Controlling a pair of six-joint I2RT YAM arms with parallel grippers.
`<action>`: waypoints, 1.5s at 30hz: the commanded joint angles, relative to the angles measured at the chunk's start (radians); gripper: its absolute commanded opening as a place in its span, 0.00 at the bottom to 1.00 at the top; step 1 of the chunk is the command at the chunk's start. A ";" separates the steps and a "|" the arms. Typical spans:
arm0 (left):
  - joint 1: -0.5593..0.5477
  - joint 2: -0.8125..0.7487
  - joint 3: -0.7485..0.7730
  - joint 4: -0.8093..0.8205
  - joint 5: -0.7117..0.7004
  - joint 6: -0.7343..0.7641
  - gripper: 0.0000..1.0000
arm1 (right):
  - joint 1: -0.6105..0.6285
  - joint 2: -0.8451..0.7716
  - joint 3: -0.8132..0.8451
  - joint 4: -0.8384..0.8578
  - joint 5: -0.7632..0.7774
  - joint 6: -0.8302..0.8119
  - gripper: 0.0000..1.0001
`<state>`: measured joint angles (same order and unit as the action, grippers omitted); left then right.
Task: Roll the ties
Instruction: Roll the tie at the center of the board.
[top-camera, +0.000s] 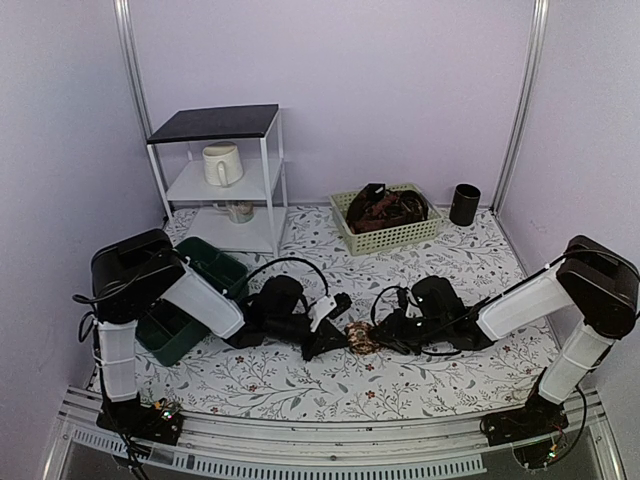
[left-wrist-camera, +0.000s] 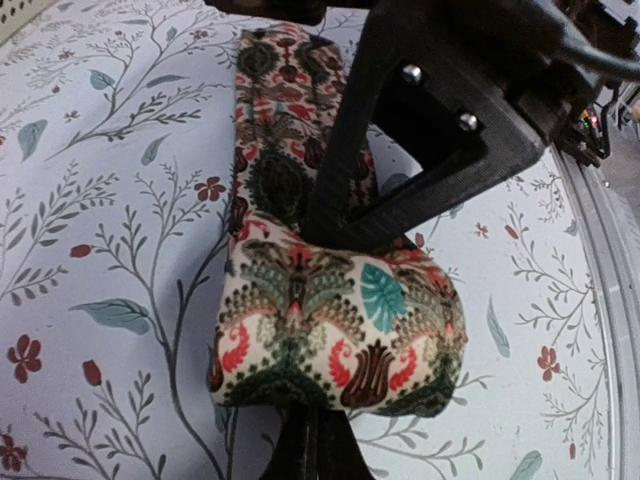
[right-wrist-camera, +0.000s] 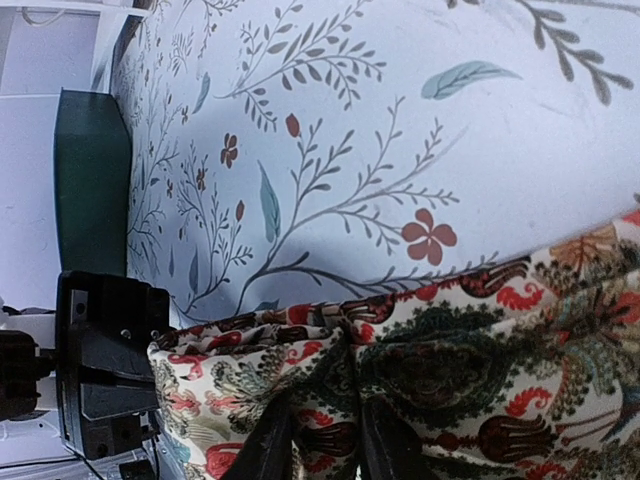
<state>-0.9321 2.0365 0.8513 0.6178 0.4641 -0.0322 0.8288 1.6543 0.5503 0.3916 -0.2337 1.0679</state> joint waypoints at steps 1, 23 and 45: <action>0.021 -0.048 -0.006 0.086 0.010 -0.011 0.00 | 0.023 0.042 0.014 -0.026 -0.011 0.023 0.26; 0.016 -0.030 0.084 0.007 0.045 -0.012 0.00 | 0.016 -0.026 0.018 -0.113 0.061 -0.087 0.22; -0.004 0.019 0.154 -0.046 0.050 -0.036 0.00 | -0.014 -0.049 -0.013 0.019 -0.005 -0.179 0.11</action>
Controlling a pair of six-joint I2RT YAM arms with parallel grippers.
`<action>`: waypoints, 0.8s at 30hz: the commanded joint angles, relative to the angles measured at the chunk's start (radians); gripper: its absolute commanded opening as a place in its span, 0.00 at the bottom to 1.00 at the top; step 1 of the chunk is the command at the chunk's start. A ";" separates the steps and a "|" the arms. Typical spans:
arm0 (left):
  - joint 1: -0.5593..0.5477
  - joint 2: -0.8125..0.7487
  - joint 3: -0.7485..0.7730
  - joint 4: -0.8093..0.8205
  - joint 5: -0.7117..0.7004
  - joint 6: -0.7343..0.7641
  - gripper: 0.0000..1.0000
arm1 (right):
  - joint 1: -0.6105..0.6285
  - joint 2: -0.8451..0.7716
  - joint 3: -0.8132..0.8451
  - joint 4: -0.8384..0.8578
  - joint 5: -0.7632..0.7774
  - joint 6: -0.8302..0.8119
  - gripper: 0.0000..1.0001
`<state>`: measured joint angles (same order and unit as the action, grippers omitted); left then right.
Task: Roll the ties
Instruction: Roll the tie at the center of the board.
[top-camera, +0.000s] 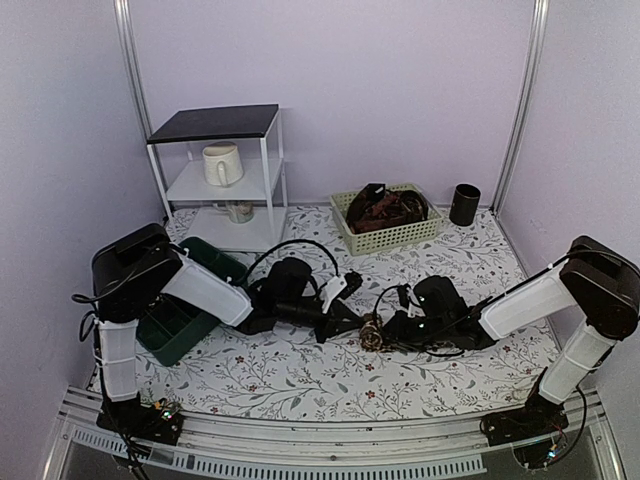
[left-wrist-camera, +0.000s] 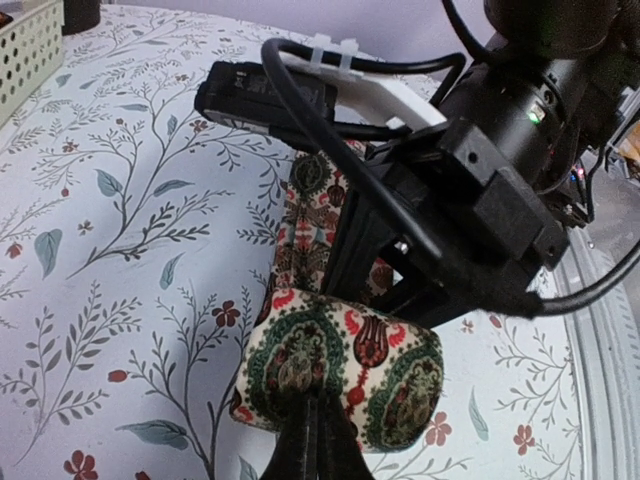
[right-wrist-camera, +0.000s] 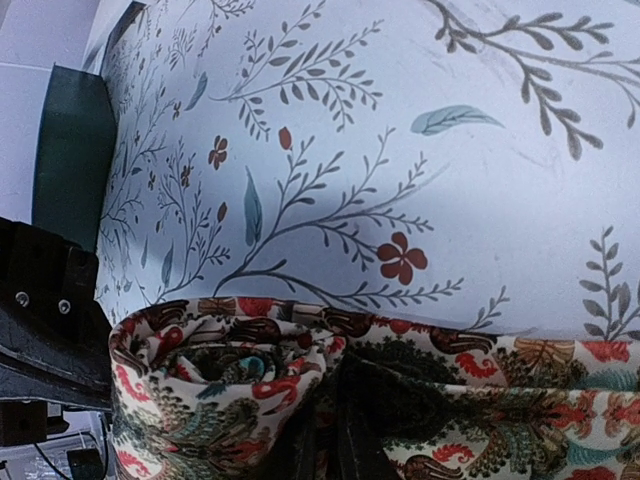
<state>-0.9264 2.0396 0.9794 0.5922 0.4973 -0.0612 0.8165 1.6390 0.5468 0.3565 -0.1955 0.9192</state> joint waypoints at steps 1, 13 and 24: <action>-0.009 0.016 0.027 -0.022 0.019 -0.010 0.00 | -0.001 -0.026 -0.003 0.056 -0.044 -0.029 0.10; -0.020 0.029 0.039 -0.033 0.018 -0.030 0.00 | -0.013 -0.037 -0.011 -0.024 0.024 -0.016 0.08; -0.020 0.051 0.077 -0.053 0.014 -0.029 0.00 | -0.014 -0.056 0.016 -0.129 0.034 -0.077 0.01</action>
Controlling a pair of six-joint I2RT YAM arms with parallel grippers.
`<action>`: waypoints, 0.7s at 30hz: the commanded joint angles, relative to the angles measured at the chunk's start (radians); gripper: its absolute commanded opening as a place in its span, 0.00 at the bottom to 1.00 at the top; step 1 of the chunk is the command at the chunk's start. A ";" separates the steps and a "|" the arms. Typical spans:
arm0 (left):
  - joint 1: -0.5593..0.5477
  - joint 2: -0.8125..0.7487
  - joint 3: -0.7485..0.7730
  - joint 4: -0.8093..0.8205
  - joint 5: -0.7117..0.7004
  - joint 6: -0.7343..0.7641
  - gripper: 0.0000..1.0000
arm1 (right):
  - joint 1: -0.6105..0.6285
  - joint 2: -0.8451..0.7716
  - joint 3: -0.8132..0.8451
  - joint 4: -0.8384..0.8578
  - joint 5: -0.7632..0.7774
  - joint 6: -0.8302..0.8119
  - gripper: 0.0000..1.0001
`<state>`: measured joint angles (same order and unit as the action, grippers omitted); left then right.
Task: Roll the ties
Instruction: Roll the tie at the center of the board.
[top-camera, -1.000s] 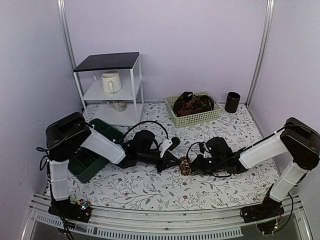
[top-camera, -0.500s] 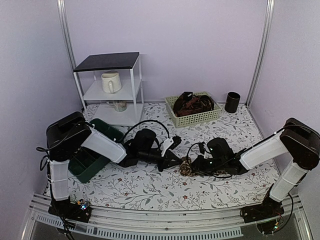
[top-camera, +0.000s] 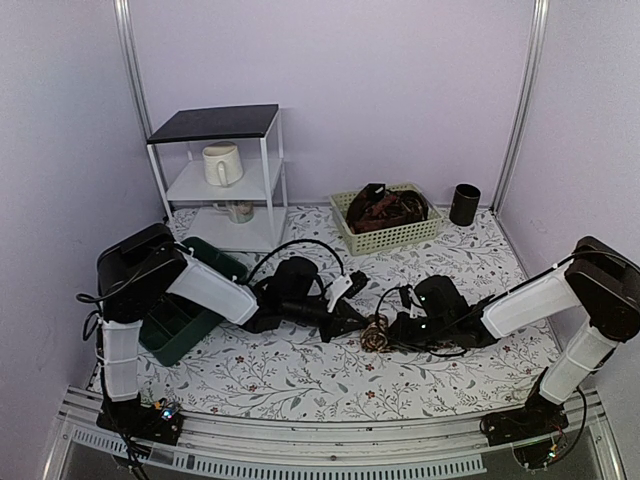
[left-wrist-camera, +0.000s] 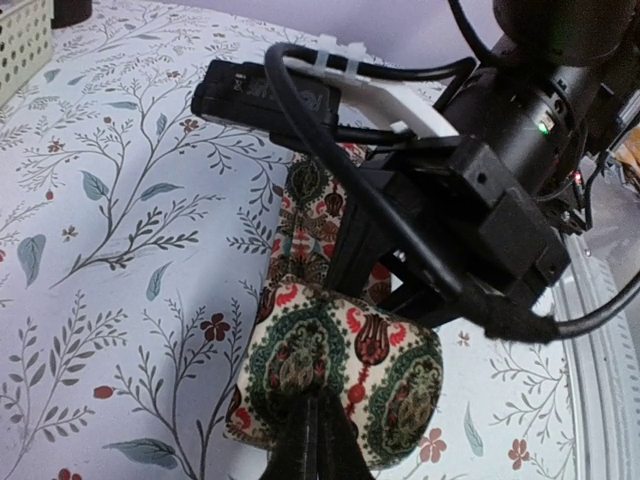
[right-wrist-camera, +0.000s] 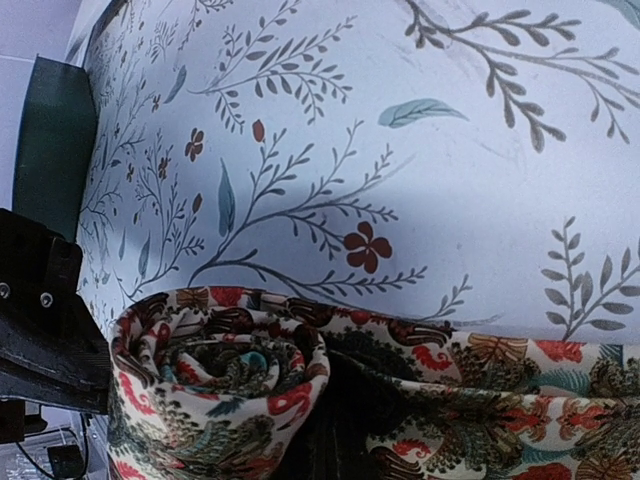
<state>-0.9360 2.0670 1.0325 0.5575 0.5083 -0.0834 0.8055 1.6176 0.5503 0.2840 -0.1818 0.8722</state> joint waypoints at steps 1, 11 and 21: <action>-0.011 0.023 0.024 -0.020 0.001 -0.007 0.00 | -0.002 -0.037 0.010 -0.059 0.023 -0.031 0.02; -0.013 0.016 0.028 -0.030 -0.010 -0.004 0.00 | -0.003 -0.094 -0.020 -0.066 0.055 -0.024 0.16; -0.015 0.018 0.032 -0.033 -0.014 -0.004 0.00 | -0.003 -0.123 -0.035 -0.082 0.068 -0.018 0.12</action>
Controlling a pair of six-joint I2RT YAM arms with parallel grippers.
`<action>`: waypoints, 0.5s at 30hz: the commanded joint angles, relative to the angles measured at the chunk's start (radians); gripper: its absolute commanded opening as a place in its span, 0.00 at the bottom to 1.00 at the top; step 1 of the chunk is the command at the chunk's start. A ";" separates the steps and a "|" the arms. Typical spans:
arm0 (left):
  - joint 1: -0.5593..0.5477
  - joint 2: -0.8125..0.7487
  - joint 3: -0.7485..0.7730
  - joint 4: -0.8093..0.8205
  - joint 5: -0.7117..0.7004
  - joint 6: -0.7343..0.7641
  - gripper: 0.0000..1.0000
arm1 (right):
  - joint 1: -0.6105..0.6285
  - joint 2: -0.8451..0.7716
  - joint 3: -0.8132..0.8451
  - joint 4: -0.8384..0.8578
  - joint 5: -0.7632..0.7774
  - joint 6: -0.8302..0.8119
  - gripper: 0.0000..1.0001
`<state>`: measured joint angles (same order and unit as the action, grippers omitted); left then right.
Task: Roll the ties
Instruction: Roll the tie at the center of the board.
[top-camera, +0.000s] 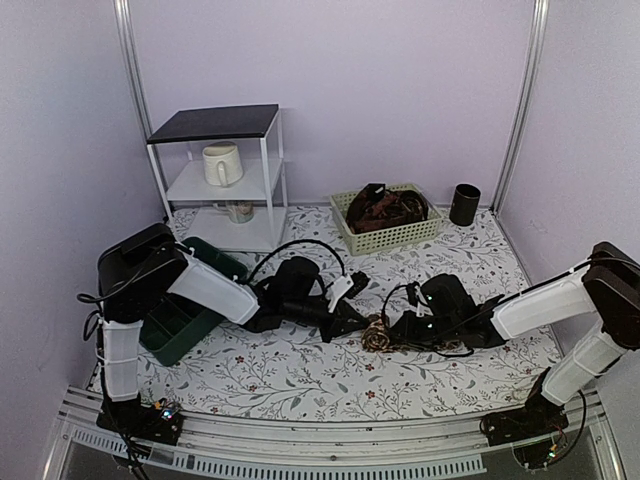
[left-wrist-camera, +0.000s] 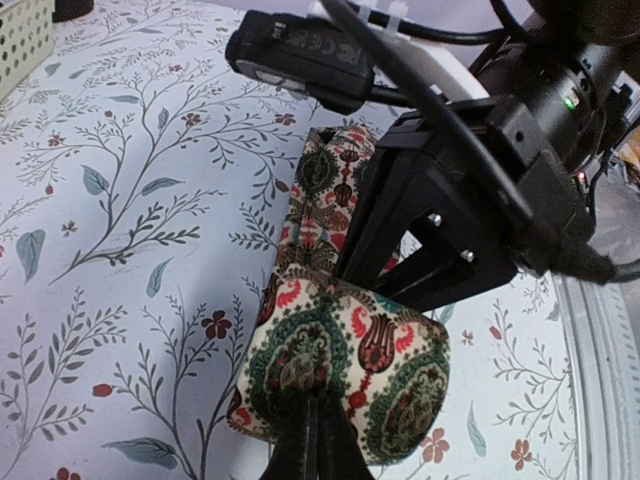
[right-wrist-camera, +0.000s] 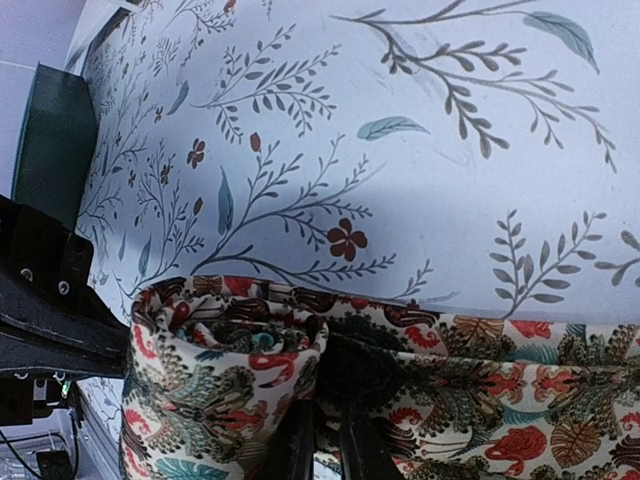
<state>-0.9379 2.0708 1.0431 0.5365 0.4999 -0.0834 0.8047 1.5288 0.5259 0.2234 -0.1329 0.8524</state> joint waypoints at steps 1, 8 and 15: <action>-0.014 0.014 0.023 -0.012 -0.006 -0.004 0.00 | -0.001 -0.034 -0.012 -0.024 0.022 0.004 0.10; -0.015 0.017 0.023 -0.014 -0.008 -0.003 0.00 | -0.002 -0.040 -0.005 -0.074 0.049 0.004 0.04; -0.015 0.017 0.027 -0.015 -0.010 -0.001 0.00 | -0.002 -0.099 -0.013 -0.108 0.071 0.012 0.05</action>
<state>-0.9405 2.0708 1.0489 0.5331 0.4927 -0.0834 0.8047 1.4914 0.5220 0.1478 -0.0963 0.8558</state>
